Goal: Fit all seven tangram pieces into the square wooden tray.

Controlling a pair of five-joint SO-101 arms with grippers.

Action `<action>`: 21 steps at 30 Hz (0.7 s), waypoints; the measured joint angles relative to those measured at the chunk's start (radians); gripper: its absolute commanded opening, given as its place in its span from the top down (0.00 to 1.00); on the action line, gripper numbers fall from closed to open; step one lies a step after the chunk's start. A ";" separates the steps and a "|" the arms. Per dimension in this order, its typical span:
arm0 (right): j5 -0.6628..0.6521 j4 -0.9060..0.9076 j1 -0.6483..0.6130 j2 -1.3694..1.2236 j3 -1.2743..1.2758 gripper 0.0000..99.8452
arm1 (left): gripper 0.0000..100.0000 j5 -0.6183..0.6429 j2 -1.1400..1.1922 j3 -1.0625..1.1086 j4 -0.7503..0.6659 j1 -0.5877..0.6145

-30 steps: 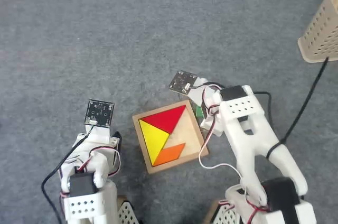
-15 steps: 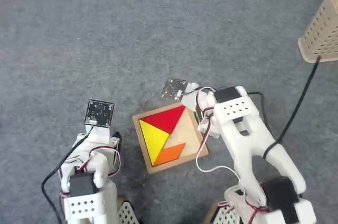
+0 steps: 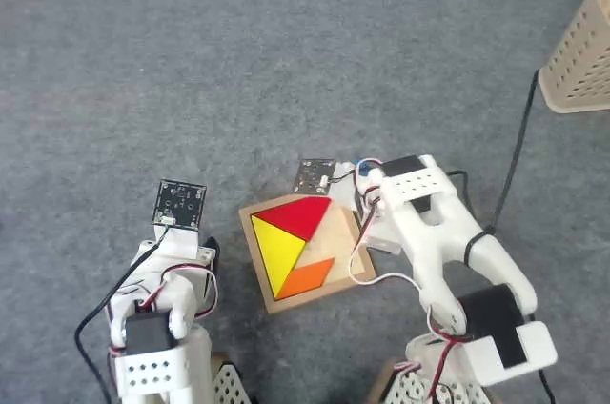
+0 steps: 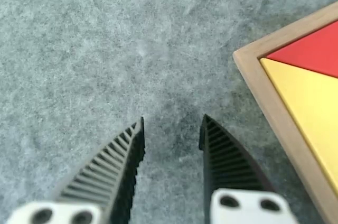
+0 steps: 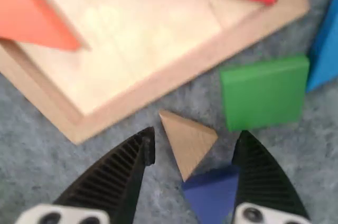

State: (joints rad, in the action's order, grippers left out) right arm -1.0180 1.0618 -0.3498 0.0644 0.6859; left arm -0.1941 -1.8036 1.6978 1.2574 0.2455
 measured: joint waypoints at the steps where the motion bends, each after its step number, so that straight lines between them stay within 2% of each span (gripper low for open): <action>1: -0.012 0.000 0.017 0.000 0.000 0.76 | 0.83 0.000 0.000 0.000 0.000 0.000; 21: -0.043 -0.031 0.038 -0.061 0.000 0.76 | 0.83 0.000 0.000 0.000 0.000 0.000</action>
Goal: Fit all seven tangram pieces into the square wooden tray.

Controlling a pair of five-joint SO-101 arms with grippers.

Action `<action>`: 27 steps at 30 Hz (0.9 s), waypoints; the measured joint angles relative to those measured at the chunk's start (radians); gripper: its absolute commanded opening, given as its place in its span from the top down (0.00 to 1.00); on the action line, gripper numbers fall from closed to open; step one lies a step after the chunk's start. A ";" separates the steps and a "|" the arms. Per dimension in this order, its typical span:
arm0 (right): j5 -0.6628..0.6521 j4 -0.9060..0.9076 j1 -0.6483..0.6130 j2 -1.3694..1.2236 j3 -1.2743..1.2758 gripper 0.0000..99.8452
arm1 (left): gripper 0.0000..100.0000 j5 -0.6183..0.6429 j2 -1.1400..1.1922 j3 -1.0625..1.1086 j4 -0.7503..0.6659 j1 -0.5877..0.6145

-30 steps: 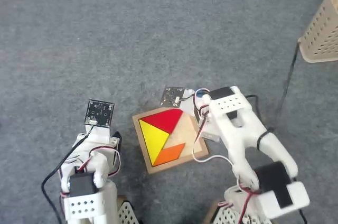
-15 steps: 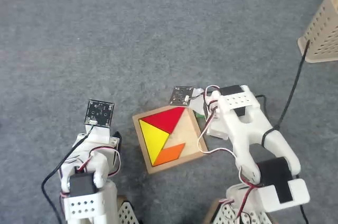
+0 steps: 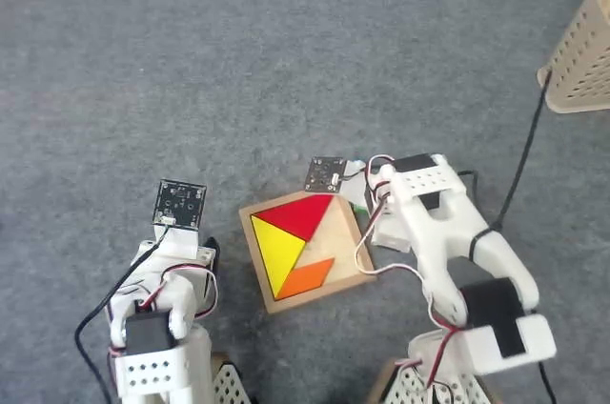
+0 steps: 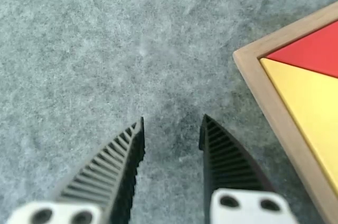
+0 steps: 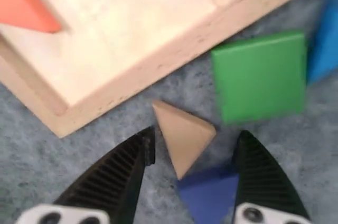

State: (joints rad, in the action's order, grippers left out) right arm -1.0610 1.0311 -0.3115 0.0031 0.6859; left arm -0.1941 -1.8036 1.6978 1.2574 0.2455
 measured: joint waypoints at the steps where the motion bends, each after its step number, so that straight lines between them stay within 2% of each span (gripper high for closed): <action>1: 0.000 -0.003 -0.002 -0.012 0.000 0.76 | 0.83 0.000 0.000 0.000 0.000 0.000; 5: 0.000 -0.015 -0.009 -0.023 -0.002 0.76 | 0.83 0.000 0.000 0.000 0.000 0.000; 11: 0.002 -0.029 -0.009 -0.025 -0.008 0.86 | 0.83 0.000 0.000 0.000 0.000 0.000; 22: 0.080 -0.032 -0.009 -0.028 -0.031 0.88 | 0.83 0.000 0.000 0.000 0.000 0.000; 27: 0.087 0.028 -0.011 0.041 -0.031 0.90 | 0.83 0.000 0.000 0.000 0.000 0.000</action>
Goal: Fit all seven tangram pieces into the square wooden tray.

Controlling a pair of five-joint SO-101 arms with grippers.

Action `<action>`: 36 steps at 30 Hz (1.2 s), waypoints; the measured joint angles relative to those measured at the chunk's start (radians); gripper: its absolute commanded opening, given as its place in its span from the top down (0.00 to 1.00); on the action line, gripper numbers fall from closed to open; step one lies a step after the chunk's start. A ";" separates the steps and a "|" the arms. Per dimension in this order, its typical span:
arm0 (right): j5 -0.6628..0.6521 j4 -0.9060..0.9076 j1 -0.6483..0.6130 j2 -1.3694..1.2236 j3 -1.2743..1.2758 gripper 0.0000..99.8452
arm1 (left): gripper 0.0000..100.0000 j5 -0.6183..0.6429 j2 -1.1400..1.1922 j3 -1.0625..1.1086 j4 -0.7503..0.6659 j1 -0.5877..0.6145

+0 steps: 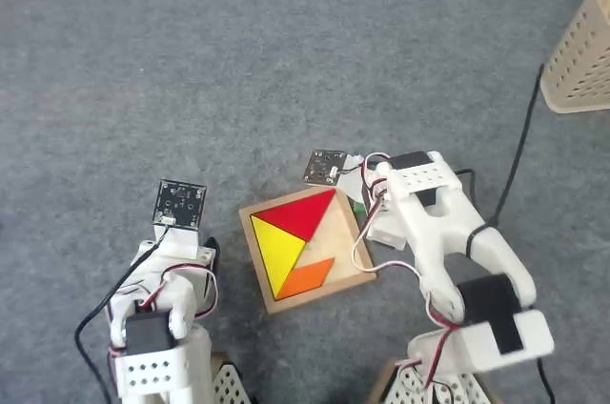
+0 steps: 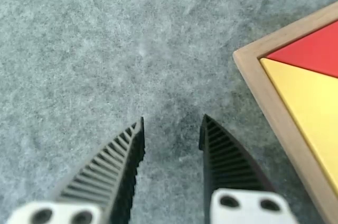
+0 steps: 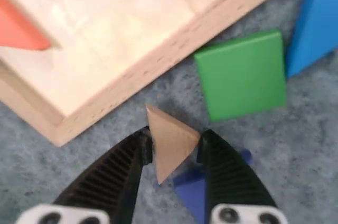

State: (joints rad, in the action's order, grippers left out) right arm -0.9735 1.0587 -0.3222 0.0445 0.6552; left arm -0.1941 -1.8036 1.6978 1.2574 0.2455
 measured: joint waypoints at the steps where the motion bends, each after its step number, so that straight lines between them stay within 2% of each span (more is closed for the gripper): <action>1: 0.012 0.011 0.000 0.026 0.000 0.91 | 0.83 0.000 0.000 0.000 0.000 0.000; 8: 0.078 0.052 -0.037 0.160 0.002 0.91 | 0.83 0.000 0.000 0.000 0.000 0.000; 15: 0.130 0.060 -0.288 0.181 0.000 0.91 | 0.83 0.000 0.000 0.000 0.000 0.000; 18: 0.138 0.061 -0.345 0.146 -0.037 0.91 | 0.83 0.000 0.000 0.000 0.000 0.000; 31: 0.172 0.061 -0.428 -0.092 -0.166 0.90 | 0.83 0.000 0.000 0.000 0.000 0.000; 36: 0.175 0.061 -0.428 -0.092 -0.170 0.84 | 0.83 0.000 0.000 0.000 0.000 0.000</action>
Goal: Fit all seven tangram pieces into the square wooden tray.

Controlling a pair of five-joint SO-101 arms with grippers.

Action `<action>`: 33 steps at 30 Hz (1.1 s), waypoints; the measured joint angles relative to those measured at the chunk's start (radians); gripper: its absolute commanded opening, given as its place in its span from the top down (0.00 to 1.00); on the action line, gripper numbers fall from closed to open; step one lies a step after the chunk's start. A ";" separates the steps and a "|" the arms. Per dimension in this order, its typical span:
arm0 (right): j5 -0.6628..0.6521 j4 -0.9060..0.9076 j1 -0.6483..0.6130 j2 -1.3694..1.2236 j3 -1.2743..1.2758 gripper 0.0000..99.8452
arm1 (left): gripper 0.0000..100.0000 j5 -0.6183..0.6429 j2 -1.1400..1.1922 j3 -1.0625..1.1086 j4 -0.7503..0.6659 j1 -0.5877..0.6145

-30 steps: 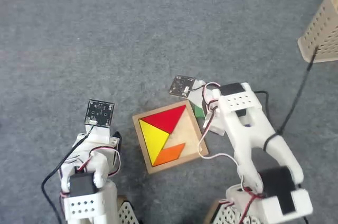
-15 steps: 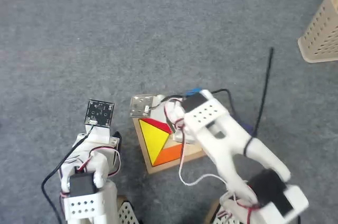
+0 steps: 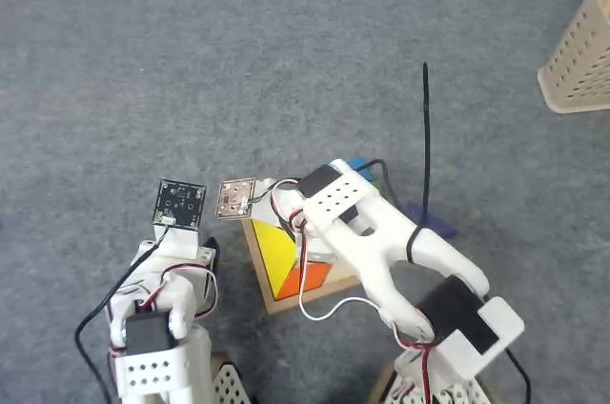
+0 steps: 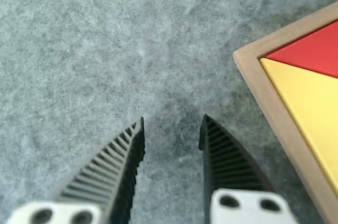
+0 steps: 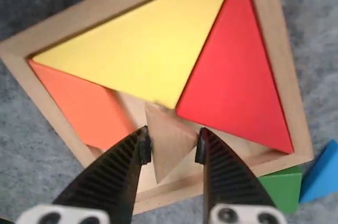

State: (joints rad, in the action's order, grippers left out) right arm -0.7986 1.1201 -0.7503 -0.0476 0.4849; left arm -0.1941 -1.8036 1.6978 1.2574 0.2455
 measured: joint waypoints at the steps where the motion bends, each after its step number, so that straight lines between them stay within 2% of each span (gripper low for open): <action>1: 0.000 0.000 0.000 0.000 0.000 0.84 | 0.83 0.000 0.000 0.000 0.000 0.000; 15: 0.011 0.031 0.000 0.000 -0.012 0.85 | 0.83 0.000 0.000 0.000 0.000 0.000; 23: 0.138 0.035 0.104 0.038 -0.025 0.99 | 0.83 0.000 0.000 0.000 0.000 0.000; 33: 0.374 -0.040 0.160 0.055 0.028 0.99 | 0.83 0.000 0.000 0.000 0.000 0.000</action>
State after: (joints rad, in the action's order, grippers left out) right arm -0.4242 1.0802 -0.5907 0.0077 0.5125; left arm -0.1941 -1.8036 1.6978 1.2574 0.2455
